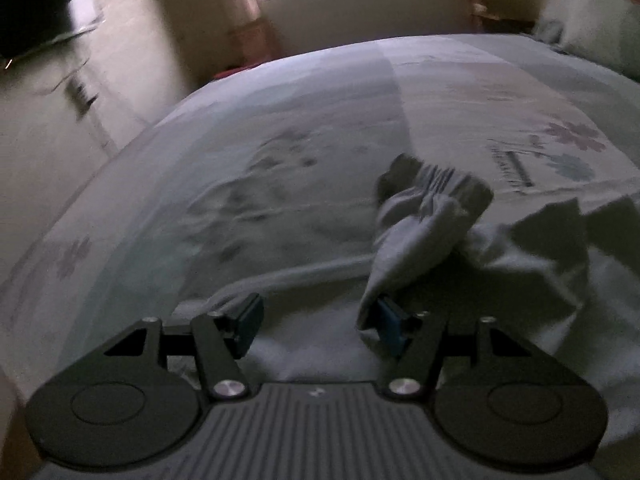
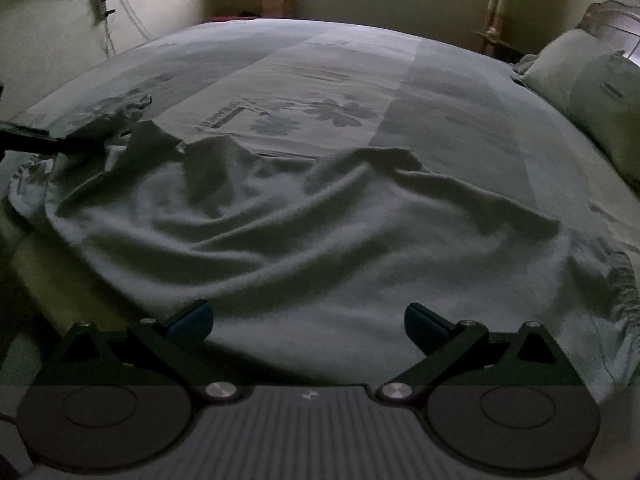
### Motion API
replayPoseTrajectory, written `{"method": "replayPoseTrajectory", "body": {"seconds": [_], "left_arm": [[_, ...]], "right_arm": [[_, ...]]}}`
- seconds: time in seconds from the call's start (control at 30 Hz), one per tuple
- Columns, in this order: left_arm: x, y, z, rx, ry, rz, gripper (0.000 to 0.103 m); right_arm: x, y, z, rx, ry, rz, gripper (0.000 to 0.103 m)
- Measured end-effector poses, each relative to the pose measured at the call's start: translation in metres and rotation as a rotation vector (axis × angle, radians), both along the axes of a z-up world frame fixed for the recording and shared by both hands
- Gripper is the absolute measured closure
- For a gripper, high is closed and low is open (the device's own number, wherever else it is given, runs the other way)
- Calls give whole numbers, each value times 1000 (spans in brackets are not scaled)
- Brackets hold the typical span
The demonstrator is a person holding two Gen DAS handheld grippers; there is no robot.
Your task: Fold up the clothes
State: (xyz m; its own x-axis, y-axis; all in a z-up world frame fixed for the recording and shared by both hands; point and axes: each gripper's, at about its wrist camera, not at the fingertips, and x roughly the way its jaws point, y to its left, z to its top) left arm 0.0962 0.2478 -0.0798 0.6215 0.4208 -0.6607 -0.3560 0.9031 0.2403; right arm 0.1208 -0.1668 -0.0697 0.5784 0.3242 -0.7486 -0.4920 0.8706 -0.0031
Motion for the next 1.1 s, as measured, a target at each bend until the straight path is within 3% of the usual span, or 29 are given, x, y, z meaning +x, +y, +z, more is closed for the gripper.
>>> {"method": "replayPoseTrajectory", "body": {"seconds": [0.13,0.27,0.33,0.4,0.47,0.6,0.77,0.83,0.87,0.9,1.03,1.1], "left_arm": [[-28,24,-8,-49,9,78,40],[-47,37,-7,-125,-22,88,40],[-47,32,4,-146,-69,45,39],[-45,26,15,-164,-110,-2,29],[-30,13,19,-157,-103,-73,28],[11,-19,10,-76,-32,-179,28],[66,-41,-21,93,78,-188,29],[76,-39,-27,123,86,-164,40],[76,-36,-26,111,79,-151,53],[73,-33,-24,100,65,-137,60],[41,-21,-17,82,3,-112,76],[21,-14,-13,65,-28,-110,92]], "right_arm": [[-2,9,1,-9,1,18,0],[-6,17,2,-12,-2,36,0],[-8,20,2,-15,-5,42,0],[-9,23,2,-19,-2,46,0],[-10,25,1,-23,-2,48,0],[-10,26,-1,-30,4,46,0],[-10,25,-1,-30,4,32,0],[-10,25,0,-28,2,33,0],[-10,25,0,-29,-1,33,0],[-10,25,0,-31,-3,33,0],[-7,27,-6,-36,11,38,0],[-6,30,-9,-34,22,42,0]]}}
